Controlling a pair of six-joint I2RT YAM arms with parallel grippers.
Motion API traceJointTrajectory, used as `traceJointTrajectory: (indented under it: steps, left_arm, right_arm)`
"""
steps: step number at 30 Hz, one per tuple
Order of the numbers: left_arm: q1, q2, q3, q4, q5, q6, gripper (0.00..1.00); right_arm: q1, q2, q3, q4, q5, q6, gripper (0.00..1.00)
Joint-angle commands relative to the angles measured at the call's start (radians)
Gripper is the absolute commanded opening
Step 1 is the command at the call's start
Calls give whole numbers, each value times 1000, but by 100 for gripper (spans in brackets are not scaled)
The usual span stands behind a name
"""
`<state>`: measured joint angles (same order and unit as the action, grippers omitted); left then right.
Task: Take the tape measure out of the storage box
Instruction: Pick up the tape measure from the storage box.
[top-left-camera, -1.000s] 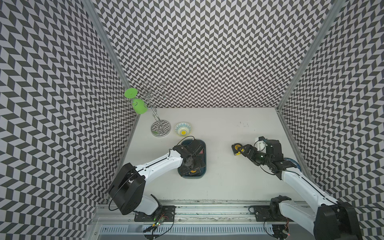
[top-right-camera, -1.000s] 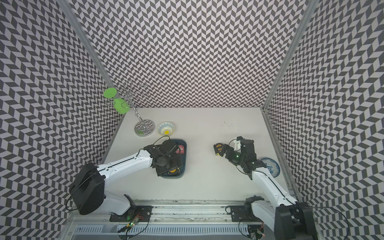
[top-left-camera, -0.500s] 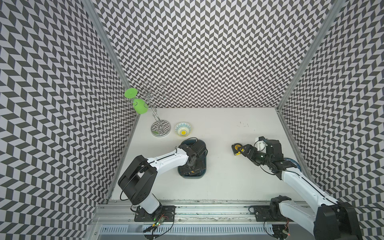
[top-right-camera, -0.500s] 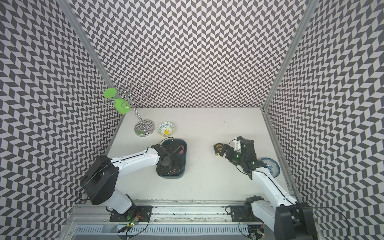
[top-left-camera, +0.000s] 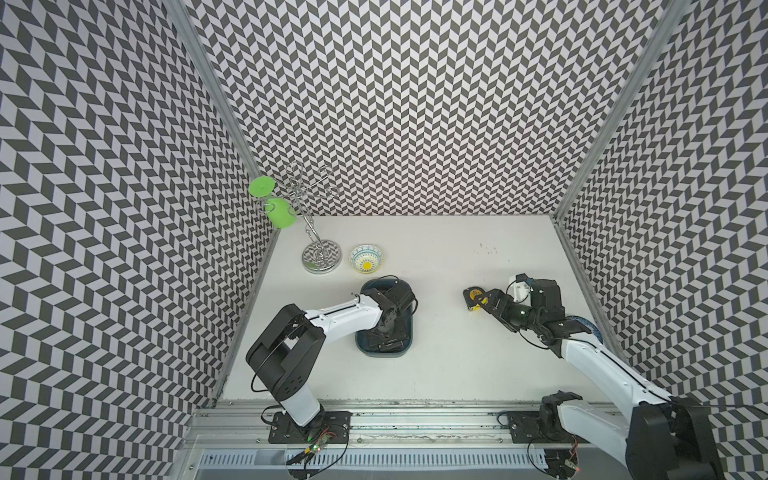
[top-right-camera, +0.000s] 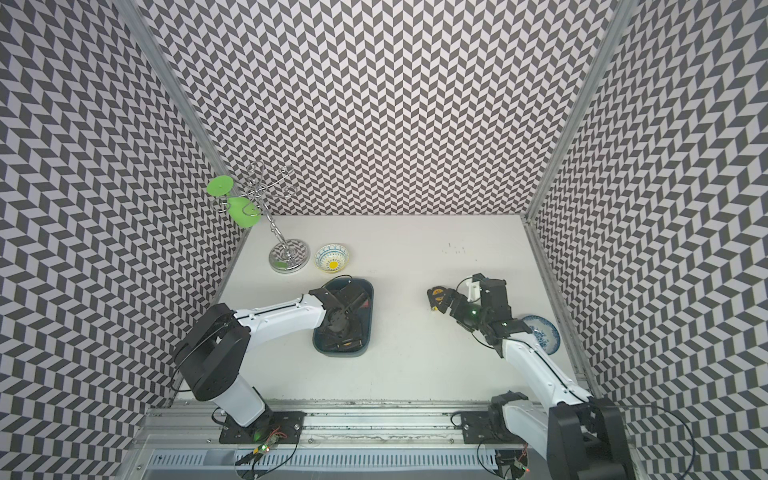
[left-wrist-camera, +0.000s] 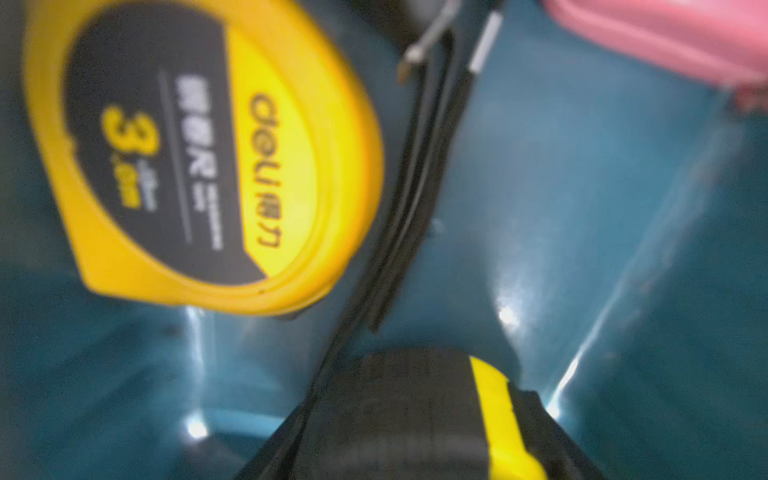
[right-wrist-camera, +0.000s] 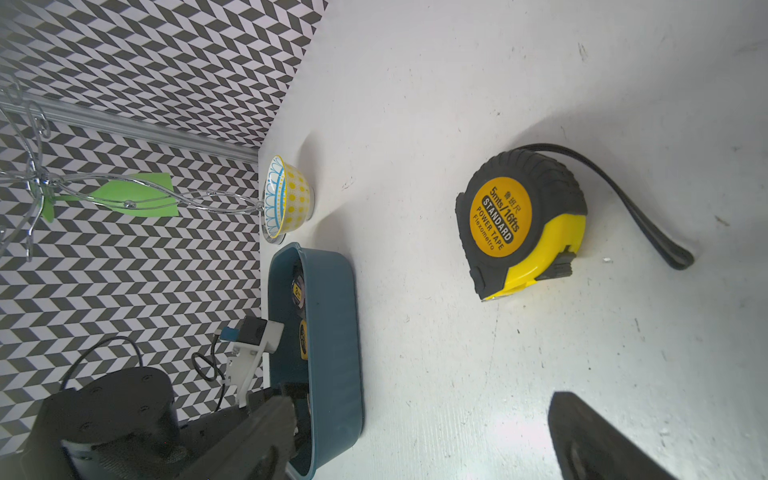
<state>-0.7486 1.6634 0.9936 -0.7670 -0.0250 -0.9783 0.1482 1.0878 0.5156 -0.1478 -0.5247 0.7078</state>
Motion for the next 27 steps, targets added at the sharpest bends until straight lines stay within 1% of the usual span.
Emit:
traceJointTrajectory:
  steps: [1,2,4,6,9,10,18,23,27]
  left_arm:
    - [-5,8,35,-3,-18,6,46]
    - [-5,6,40,-9,-19,6,38]
    - [-5,-6,52,-19,-19,6,28]
    - [-5,-24,65,-31,-21,1,15]
    - [-5,-65,87,-52,-23,-16,2]
    - [-5,-82,94,-58,-23,-24,0]
    - [-3,-192,182,-84,-25,-106,0]
    - [-2,-225,247,-68,-12,-153,0]
    - [3,-247,256,-14,17,-206,0]
  right_arm:
    - [1,9,31,48,-10,-1,100]
    - [1,10,33,48,-12,-4,100]
    - [2,13,38,50,-17,-7,99]
    - [8,17,46,45,-20,-21,99]
    - [24,17,58,42,-30,-42,100]
    - [33,13,61,44,-33,-49,100]
    - [129,-34,52,89,-28,-60,100]
    - [220,-71,45,144,-6,-47,100]
    - [306,-102,37,202,32,-35,100]
